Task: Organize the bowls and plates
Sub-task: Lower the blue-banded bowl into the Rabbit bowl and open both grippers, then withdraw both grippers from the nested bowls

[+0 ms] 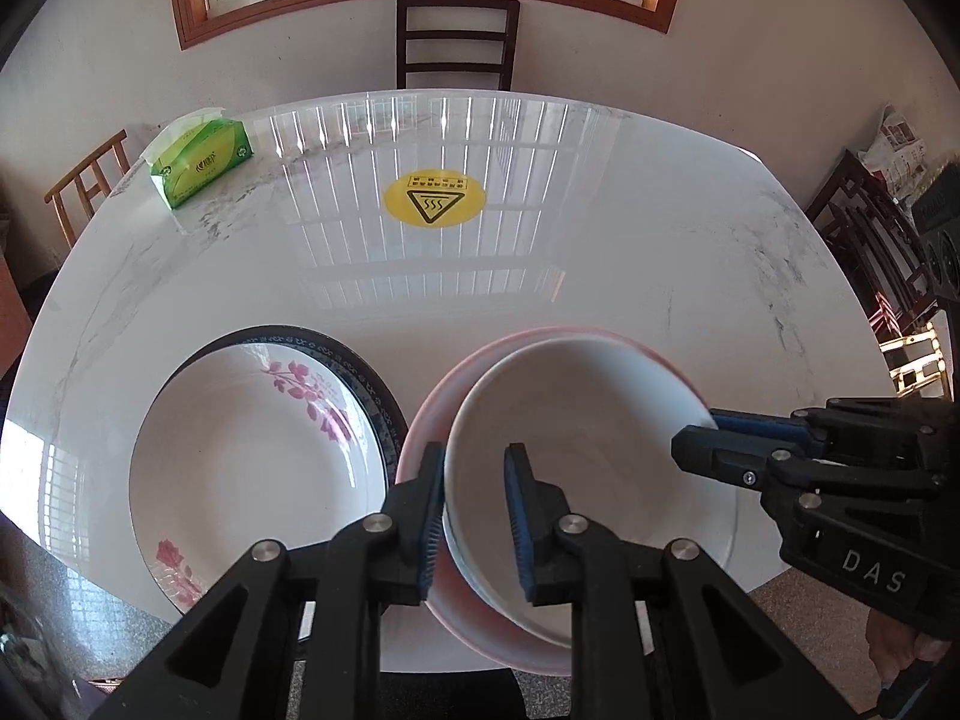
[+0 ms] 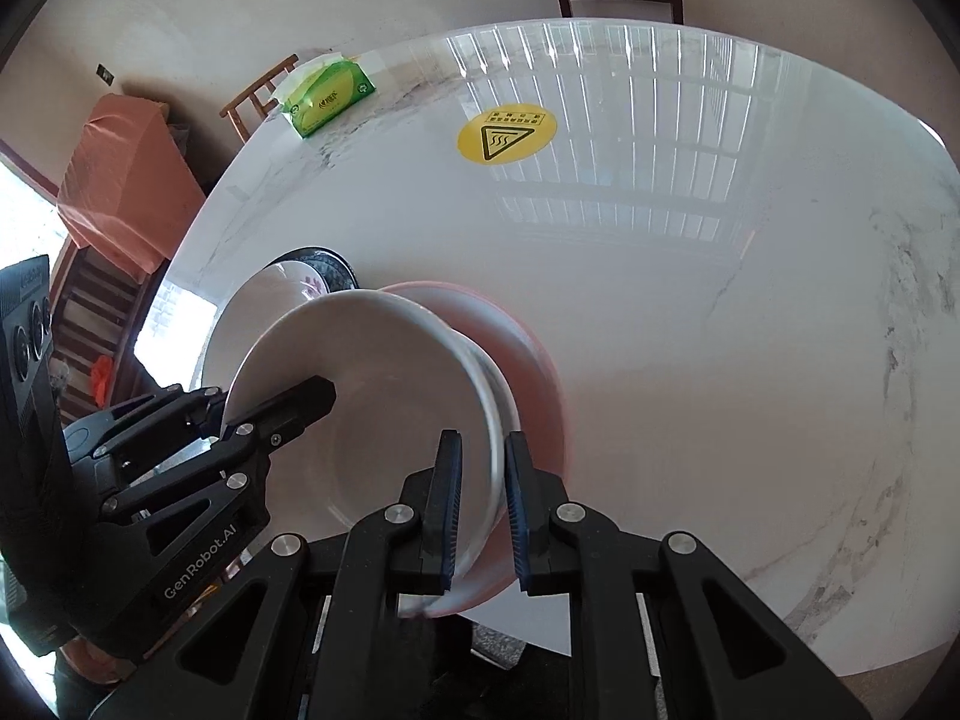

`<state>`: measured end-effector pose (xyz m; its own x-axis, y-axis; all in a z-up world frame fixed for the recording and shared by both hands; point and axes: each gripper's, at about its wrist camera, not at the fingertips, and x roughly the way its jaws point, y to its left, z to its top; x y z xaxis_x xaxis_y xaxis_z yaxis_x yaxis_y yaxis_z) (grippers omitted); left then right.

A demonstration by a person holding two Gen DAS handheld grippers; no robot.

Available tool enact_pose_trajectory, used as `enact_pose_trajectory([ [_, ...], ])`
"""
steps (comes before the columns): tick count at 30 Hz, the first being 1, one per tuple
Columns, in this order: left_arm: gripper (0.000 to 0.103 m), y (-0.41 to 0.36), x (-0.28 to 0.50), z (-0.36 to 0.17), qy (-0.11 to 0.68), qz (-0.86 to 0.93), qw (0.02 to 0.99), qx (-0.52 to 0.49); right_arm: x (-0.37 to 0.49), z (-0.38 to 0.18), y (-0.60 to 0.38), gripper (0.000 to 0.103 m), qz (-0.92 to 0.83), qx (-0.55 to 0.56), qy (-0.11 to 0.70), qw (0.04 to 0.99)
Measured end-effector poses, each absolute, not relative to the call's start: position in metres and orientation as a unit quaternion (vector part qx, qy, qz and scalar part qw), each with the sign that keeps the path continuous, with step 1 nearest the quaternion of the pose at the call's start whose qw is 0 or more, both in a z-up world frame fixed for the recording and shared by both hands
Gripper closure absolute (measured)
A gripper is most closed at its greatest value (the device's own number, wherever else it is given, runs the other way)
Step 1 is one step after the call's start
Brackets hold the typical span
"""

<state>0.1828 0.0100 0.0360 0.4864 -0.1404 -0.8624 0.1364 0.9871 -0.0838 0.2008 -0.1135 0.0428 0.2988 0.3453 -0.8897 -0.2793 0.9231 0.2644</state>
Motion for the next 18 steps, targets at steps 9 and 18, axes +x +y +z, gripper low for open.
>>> enact_pose_trajectory([
  [9, 0.068, 0.027, 0.157, 0.044, 0.435, -0.068, 0.898, -0.011, 0.166, 0.056, -0.145, 0.078, 0.206, 0.08, 0.449, 0.866],
  [18, 0.061, 0.022, 0.121, 0.042, 0.365, -0.011, 0.931, 0.026, 0.102, 0.047, -0.148, 0.062, 0.172, 0.049, 0.349, 0.92],
])
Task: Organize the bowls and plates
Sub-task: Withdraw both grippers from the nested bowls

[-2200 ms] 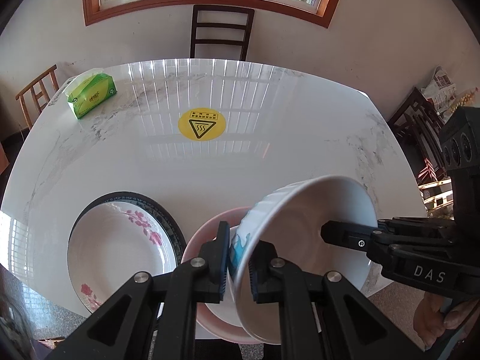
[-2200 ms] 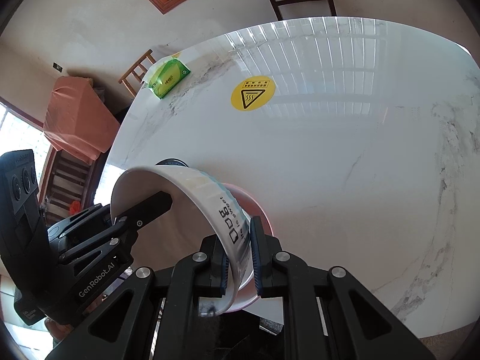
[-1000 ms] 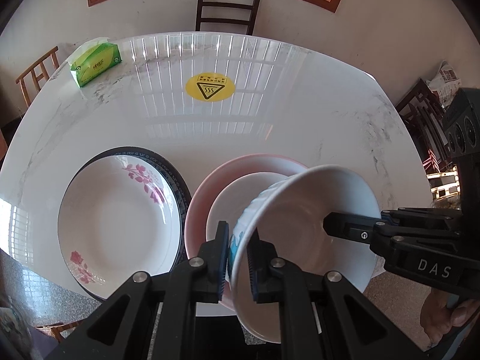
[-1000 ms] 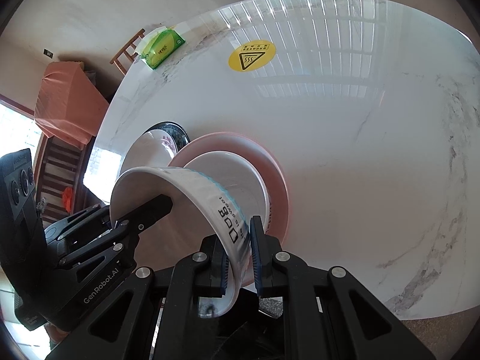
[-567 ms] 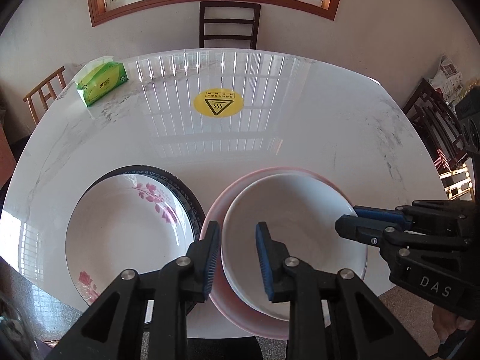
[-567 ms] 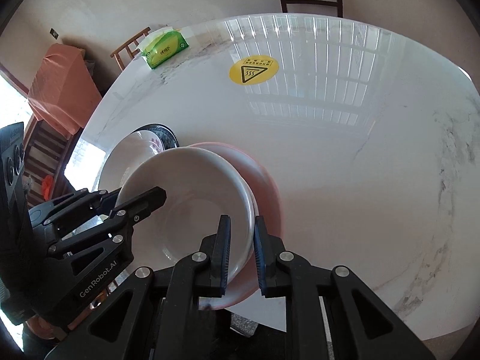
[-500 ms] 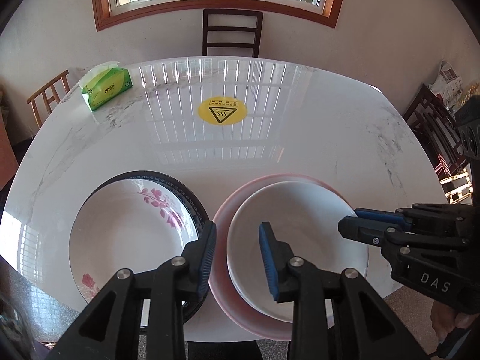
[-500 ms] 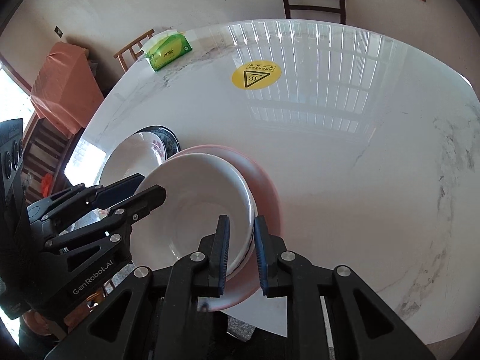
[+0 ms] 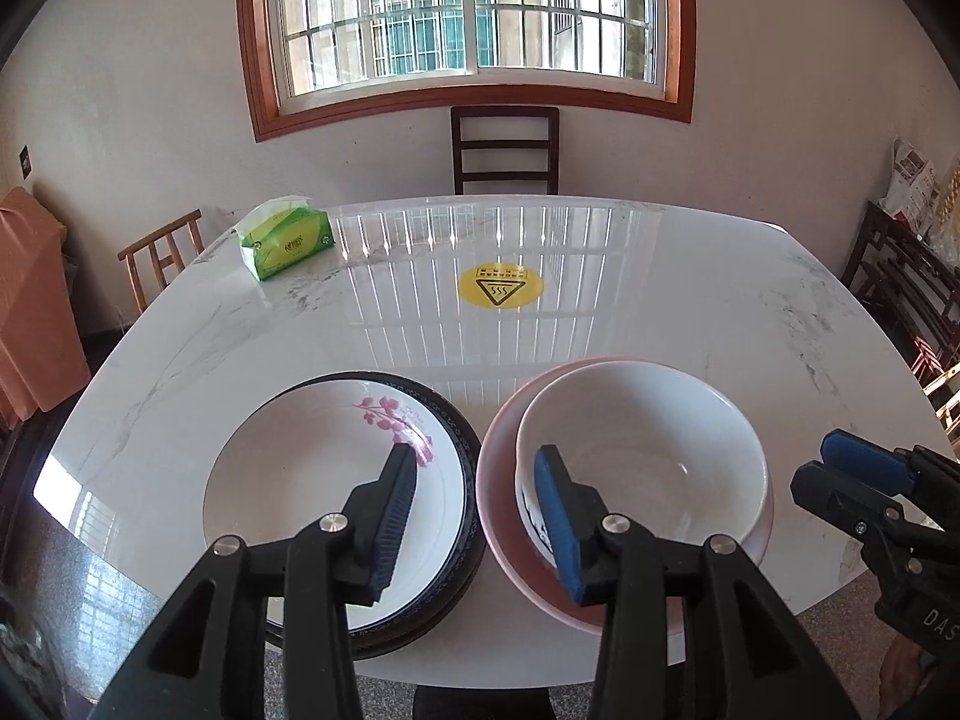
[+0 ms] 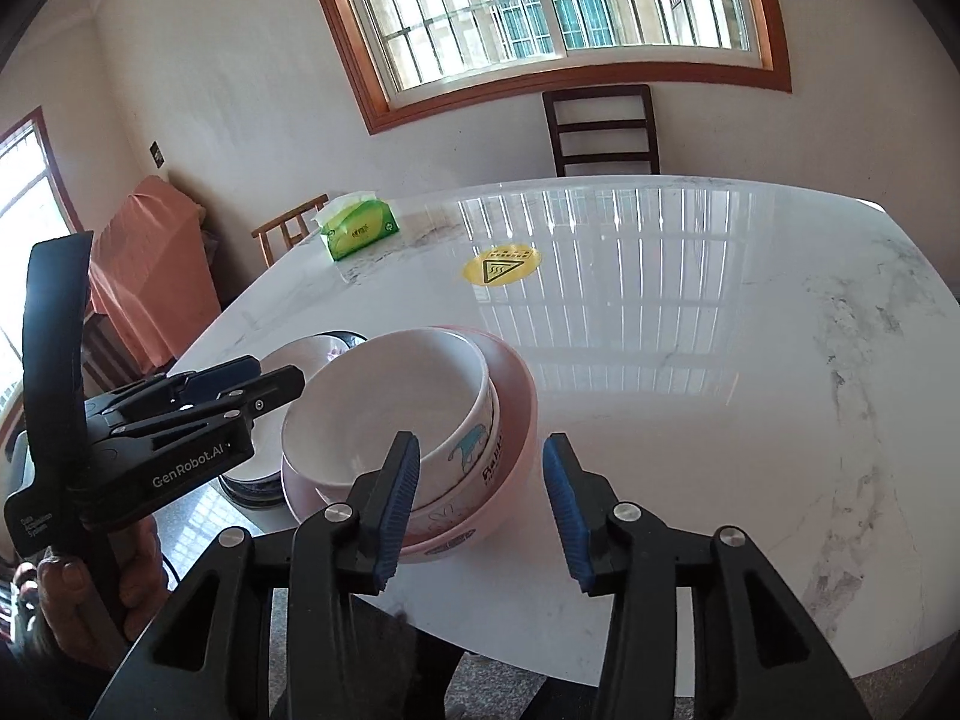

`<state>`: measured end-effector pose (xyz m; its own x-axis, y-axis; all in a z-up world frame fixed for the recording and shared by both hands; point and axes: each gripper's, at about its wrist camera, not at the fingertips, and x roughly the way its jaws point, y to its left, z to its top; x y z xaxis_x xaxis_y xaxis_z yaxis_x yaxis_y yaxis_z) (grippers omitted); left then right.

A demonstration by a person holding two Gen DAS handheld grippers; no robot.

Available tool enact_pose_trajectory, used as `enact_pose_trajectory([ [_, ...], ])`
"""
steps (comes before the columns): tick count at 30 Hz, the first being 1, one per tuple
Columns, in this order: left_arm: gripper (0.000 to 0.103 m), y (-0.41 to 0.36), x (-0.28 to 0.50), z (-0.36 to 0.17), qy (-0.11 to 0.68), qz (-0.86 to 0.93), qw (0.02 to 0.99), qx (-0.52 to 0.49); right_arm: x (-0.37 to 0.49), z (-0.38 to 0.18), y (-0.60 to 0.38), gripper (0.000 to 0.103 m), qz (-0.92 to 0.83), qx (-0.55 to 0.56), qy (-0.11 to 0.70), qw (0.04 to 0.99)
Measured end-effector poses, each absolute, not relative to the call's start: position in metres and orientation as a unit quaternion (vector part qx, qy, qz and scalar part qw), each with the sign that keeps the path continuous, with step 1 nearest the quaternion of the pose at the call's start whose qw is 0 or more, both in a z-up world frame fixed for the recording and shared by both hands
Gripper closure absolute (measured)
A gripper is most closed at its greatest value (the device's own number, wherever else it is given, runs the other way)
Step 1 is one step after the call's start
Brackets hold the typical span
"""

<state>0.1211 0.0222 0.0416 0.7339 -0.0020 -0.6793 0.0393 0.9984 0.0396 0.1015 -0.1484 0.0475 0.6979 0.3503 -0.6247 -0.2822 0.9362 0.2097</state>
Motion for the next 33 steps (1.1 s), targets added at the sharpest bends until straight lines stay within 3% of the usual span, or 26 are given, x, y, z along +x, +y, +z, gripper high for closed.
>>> enact_pose_trajectory([
  [12, 0.056, 0.02, 0.101, 0.035, 0.334, 0.004, 0.942, 0.031, 0.086, 0.036, -0.149, 0.061, 0.152, 0.039, 0.276, 0.948],
  [20, 0.049, 0.021, 0.092, 0.031, 0.311, 0.019, 0.95, 0.036, 0.07, 0.04, -0.138, 0.028, 0.146, 0.021, 0.214, 0.966],
  [33, 0.046, 0.029, 0.093, 0.02, 0.331, 0.023, 0.943, 0.028, 0.074, 0.033, -0.138, 0.025, 0.174, 0.05, 0.267, 0.947],
])
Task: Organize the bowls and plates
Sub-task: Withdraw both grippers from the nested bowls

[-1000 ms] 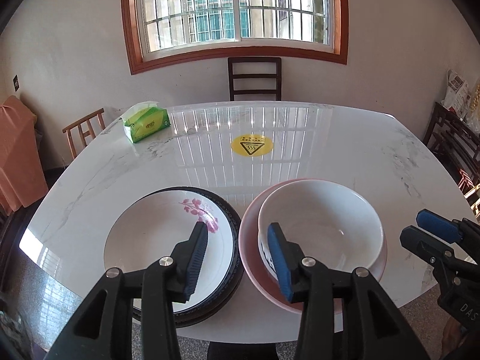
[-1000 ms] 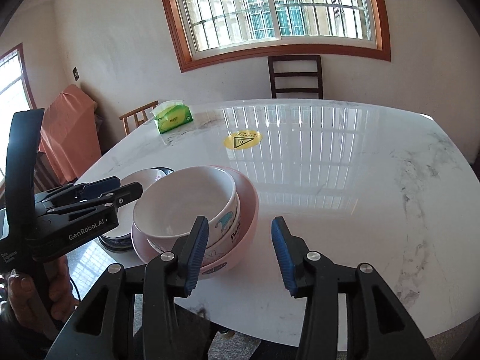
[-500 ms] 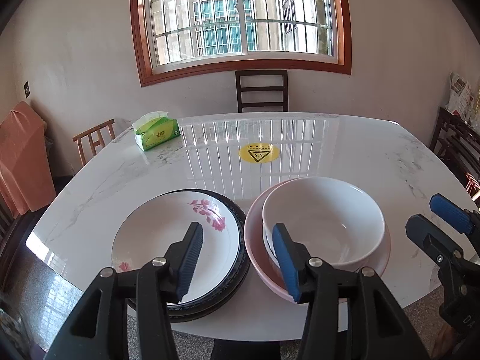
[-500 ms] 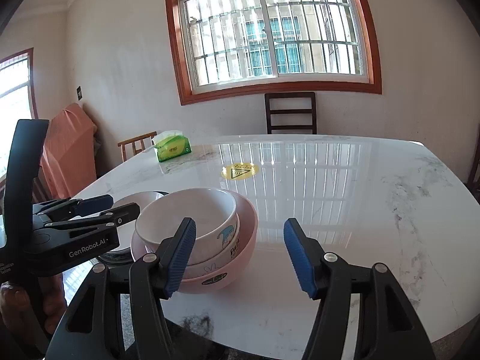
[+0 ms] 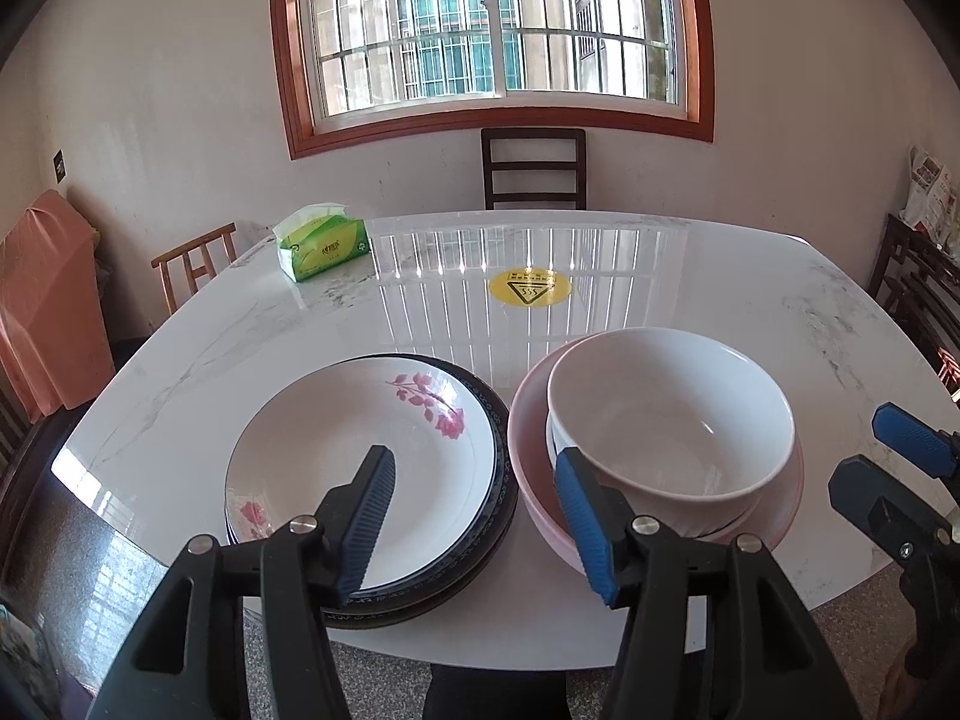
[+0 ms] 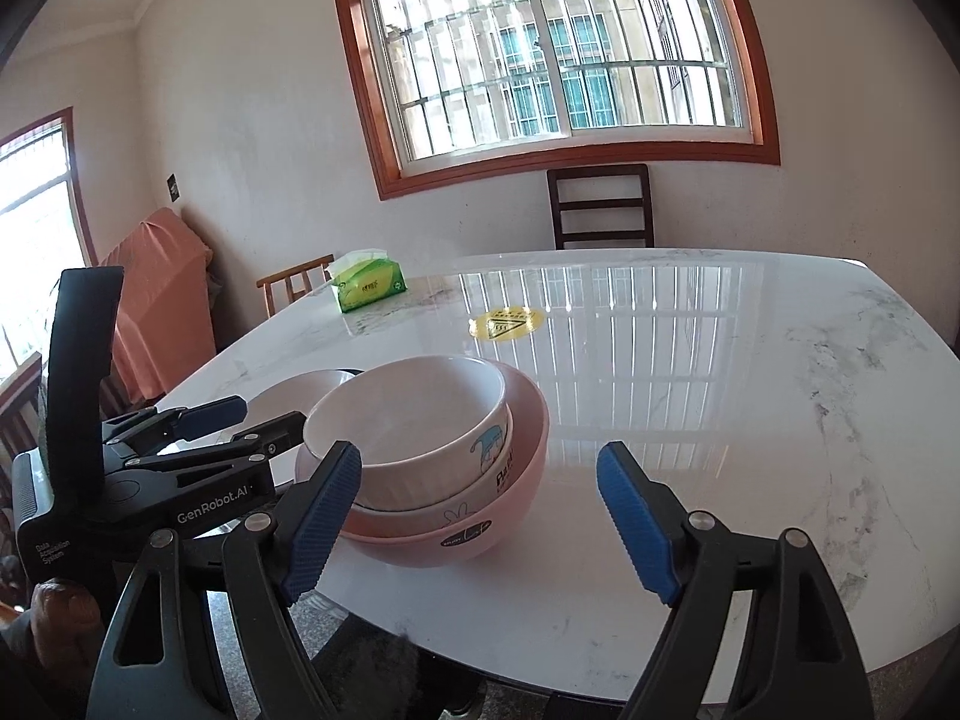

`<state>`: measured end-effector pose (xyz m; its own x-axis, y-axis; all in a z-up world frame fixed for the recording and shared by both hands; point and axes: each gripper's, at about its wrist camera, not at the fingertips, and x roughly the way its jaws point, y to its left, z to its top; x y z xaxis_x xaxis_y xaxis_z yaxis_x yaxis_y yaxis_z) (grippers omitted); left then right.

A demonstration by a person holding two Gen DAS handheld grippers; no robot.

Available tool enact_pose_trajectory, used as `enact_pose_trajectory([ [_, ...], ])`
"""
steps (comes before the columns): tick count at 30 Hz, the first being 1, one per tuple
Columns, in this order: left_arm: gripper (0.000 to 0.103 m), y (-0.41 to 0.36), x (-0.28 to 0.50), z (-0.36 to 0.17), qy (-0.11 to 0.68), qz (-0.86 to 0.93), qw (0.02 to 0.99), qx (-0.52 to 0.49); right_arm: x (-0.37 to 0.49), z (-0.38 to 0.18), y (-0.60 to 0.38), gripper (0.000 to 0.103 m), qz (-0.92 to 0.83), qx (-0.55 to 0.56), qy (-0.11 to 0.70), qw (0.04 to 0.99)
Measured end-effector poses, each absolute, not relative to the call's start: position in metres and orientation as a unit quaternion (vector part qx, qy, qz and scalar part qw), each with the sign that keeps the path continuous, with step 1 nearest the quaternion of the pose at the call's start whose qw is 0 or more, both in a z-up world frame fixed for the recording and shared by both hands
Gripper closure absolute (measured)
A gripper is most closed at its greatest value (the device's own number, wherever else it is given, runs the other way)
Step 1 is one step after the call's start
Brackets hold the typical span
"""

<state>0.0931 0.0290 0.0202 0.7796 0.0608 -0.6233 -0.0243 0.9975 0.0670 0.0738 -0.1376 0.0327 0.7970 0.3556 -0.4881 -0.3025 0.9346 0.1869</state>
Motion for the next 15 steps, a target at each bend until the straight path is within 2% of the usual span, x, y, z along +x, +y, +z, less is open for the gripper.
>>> enact_pose_trajectory([
  [15, 0.046, 0.054, 0.103, 0.011, 0.369, -0.002, 0.929, -0.036, 0.073, 0.028, -0.146, 0.025, 0.15, 0.056, 0.279, 0.947],
])
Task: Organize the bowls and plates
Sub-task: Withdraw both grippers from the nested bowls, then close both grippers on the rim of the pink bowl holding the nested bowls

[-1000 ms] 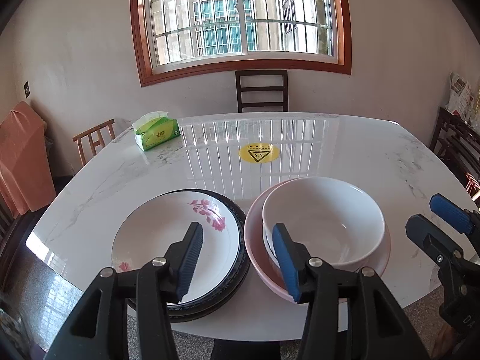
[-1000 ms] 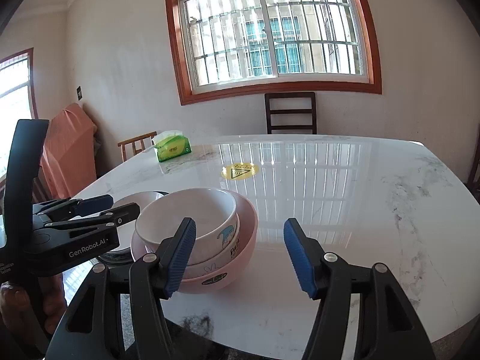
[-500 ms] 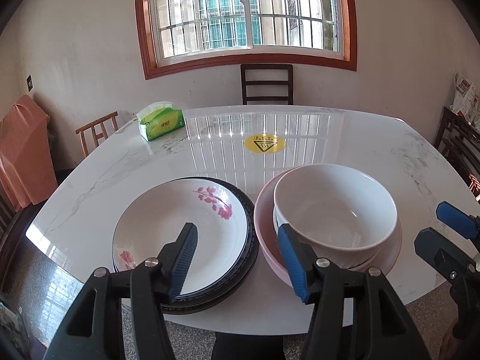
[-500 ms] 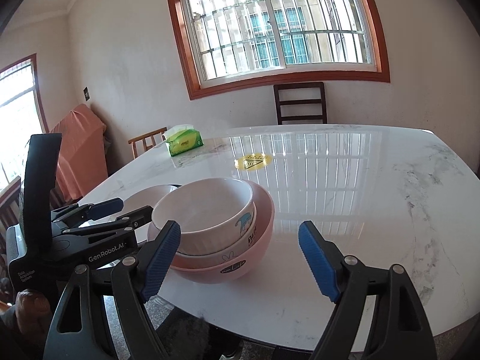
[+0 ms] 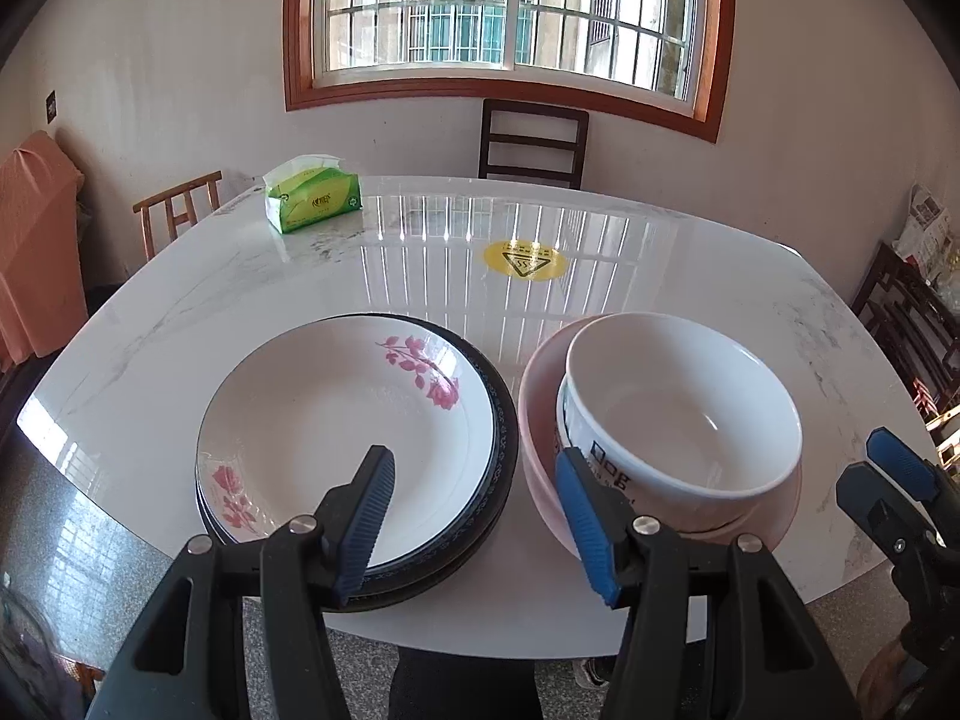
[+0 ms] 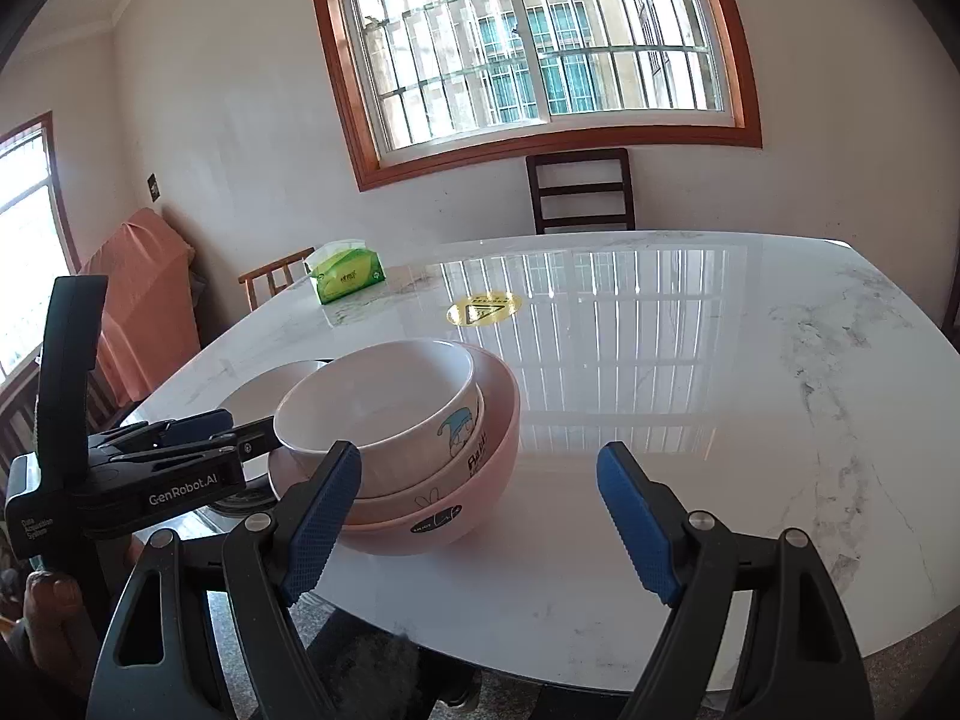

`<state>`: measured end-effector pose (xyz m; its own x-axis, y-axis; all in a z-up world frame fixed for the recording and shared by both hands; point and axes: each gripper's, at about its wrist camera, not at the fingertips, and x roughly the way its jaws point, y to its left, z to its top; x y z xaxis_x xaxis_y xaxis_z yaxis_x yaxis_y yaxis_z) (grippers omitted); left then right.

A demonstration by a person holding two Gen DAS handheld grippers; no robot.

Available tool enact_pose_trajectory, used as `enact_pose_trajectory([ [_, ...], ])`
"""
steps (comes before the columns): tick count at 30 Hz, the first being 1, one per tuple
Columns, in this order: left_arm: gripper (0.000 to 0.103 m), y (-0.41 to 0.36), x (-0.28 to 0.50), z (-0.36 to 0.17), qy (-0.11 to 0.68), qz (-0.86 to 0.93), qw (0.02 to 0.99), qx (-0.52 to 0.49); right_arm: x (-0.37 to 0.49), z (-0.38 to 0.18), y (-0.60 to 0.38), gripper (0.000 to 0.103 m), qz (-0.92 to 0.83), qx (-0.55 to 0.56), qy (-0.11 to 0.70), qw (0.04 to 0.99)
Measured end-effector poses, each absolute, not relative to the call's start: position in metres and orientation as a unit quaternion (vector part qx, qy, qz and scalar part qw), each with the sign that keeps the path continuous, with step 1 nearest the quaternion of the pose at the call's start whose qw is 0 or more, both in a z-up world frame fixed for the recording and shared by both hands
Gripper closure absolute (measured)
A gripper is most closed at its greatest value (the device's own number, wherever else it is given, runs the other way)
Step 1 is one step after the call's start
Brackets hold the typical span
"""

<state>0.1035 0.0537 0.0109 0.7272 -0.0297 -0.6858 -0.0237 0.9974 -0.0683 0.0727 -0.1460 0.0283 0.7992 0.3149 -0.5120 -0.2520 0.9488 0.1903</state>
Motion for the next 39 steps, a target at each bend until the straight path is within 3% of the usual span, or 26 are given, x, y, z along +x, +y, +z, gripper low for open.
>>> enact_pose_trajectory([
  [3, 0.045, 0.06, 0.104, 0.013, 0.376, -0.004, 0.925, -0.053, 0.074, 0.028, -0.146, 0.027, 0.149, 0.057, 0.283, 0.946],
  [8, 0.046, 0.065, 0.109, 0.014, 0.387, -0.007, 0.92, -0.058, 0.082, 0.025, -0.145, 0.056, 0.149, 0.056, 0.306, 0.939],
  [17, 0.046, 0.081, 0.14, 0.009, 0.473, -0.073, 0.868, -0.136, 0.115, 0.024, -0.167, 0.06, 0.18, 0.119, 0.383, 0.898],
  [19, 0.046, 0.079, 0.146, 0.009, 0.485, -0.07, 0.862, -0.128, 0.128, 0.025, -0.168, 0.061, 0.181, 0.109, 0.409, 0.888],
  [25, 0.045, 0.076, 0.157, 0.01, 0.509, -0.054, 0.852, -0.111, 0.157, 0.02, -0.169, 0.078, 0.182, 0.097, 0.462, 0.862],
  [39, 0.044, 0.05, 0.165, 0.003, 0.555, -0.037, 0.83, -0.054, 0.187, 0.016, -0.149, 0.082, 0.168, 0.027, 0.529, 0.832],
])
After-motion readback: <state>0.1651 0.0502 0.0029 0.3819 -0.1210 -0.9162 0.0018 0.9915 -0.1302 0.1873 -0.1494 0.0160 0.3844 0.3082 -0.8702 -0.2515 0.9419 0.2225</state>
